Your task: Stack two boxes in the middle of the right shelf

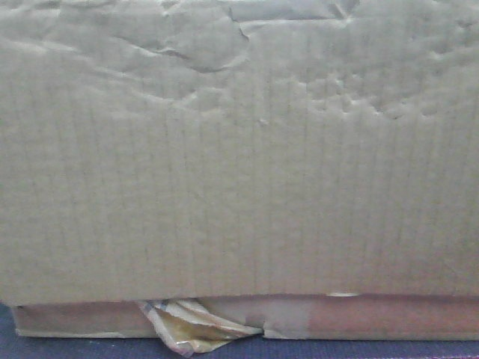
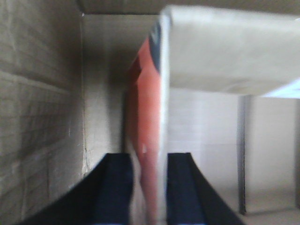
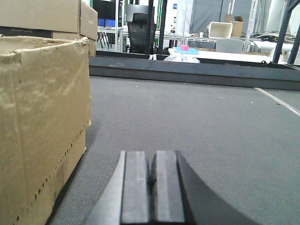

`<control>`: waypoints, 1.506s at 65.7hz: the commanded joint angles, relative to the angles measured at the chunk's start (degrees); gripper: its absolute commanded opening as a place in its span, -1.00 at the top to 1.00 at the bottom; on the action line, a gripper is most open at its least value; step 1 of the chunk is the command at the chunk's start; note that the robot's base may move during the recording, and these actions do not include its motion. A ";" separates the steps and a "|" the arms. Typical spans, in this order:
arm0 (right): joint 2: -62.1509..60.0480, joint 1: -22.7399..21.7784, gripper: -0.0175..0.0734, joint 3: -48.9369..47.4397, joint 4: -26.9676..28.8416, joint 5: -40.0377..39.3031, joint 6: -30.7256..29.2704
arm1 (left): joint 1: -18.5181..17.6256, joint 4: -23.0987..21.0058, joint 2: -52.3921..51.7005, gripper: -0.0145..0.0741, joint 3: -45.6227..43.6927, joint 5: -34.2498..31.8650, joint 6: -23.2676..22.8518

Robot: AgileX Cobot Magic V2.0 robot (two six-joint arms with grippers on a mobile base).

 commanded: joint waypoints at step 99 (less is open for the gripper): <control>-0.19 -0.13 0.97 0.00 0.04 -0.70 0.04 | 7.58 0.20 -9.93 -0.12 6.28 0.03 7.44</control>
